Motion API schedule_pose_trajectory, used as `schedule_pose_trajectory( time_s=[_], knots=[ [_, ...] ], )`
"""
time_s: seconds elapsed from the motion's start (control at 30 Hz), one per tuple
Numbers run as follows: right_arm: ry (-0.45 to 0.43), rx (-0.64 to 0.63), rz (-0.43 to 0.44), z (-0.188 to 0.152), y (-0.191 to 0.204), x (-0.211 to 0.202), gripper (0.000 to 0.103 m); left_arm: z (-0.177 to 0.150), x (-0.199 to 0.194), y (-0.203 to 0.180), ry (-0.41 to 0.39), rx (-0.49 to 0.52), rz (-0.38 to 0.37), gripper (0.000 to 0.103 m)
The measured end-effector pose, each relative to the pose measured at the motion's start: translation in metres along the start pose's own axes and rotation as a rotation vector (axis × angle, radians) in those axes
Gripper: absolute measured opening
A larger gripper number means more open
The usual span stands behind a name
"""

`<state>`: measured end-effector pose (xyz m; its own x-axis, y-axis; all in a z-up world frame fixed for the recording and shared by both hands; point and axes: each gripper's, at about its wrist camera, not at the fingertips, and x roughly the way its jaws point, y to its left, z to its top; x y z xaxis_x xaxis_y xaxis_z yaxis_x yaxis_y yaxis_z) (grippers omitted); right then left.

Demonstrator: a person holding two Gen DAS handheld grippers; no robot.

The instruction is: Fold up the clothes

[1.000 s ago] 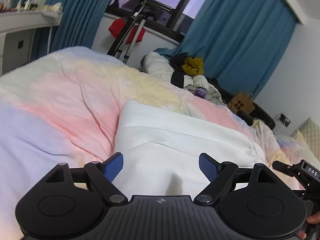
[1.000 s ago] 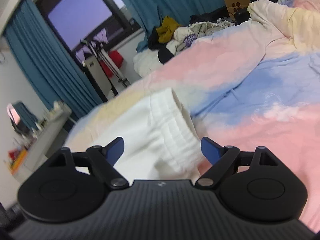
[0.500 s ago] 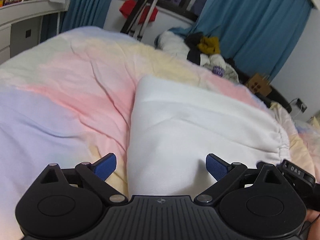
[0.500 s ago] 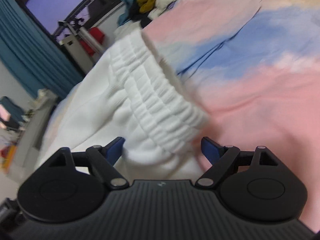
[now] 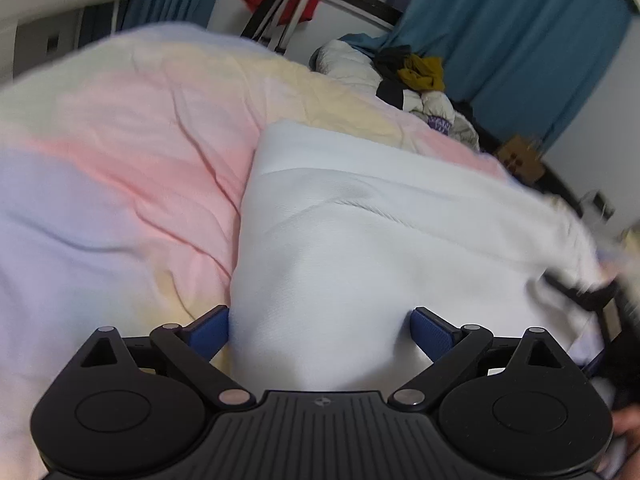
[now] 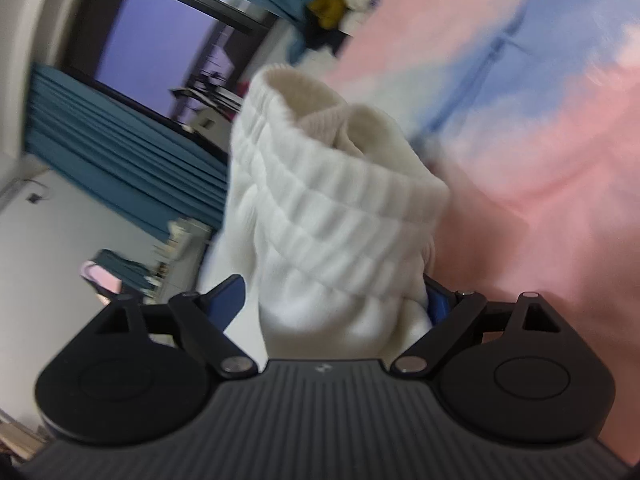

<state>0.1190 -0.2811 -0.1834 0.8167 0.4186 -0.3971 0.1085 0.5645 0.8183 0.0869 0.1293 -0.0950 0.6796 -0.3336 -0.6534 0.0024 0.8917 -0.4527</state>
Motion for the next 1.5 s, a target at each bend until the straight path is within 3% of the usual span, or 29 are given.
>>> schedule_pose_trajectory(
  time_s=[0.13,0.2,0.3,0.4,0.47,0.63,0.77,0.9,1.03,1.27,1.43,1.5],
  knots=[
    [0.013,-0.008,-0.054,-0.005,-0.007,0.005,0.081,0.003,0.011,0.019,0.023,-0.104,-0.055,0.087],
    [0.010,-0.069,-0.080,-0.008,0.005,0.003,0.063,0.003,0.014,0.024,0.020,-0.116,-0.054,0.076],
    [-0.021,-0.145,-0.098,-0.013,0.024,-0.004,0.047,0.001,0.010,0.024,-0.005,-0.104,-0.048,0.057],
    [-0.068,-0.216,-0.070,-0.018,0.048,-0.019,0.037,0.001,-0.003,0.023,-0.048,-0.118,-0.074,0.038],
    [-0.104,-0.262,-0.033,-0.017,0.065,-0.028,0.034,0.005,-0.011,0.023,-0.066,-0.153,-0.093,0.033],
    [-0.196,-0.355,0.084,-0.007,0.109,-0.053,0.032,0.024,-0.047,0.002,-0.166,-0.171,-0.138,0.032],
    [-0.245,-0.308,0.170,0.026,0.116,-0.072,0.032,0.042,-0.068,-0.032,-0.201,-0.152,-0.187,0.032],
    [-0.317,-0.267,0.214,0.068,0.109,-0.092,0.032,0.065,-0.065,-0.099,-0.224,-0.070,-0.204,0.032],
    [-0.406,-0.222,0.206,0.119,0.092,-0.111,0.032,0.090,-0.030,-0.175,-0.213,-0.013,-0.259,0.032],
    [-0.608,-0.159,0.124,0.202,0.022,-0.142,0.032,0.095,0.090,-0.295,-0.128,-0.001,-0.413,0.032],
    [-0.710,-0.026,0.063,0.219,-0.070,-0.129,0.032,0.075,0.198,-0.333,-0.012,-0.005,-0.476,0.032],
    [-0.731,0.051,0.019,0.219,-0.111,-0.117,0.032,0.065,0.238,-0.340,0.041,0.030,-0.445,0.032]
  ],
)
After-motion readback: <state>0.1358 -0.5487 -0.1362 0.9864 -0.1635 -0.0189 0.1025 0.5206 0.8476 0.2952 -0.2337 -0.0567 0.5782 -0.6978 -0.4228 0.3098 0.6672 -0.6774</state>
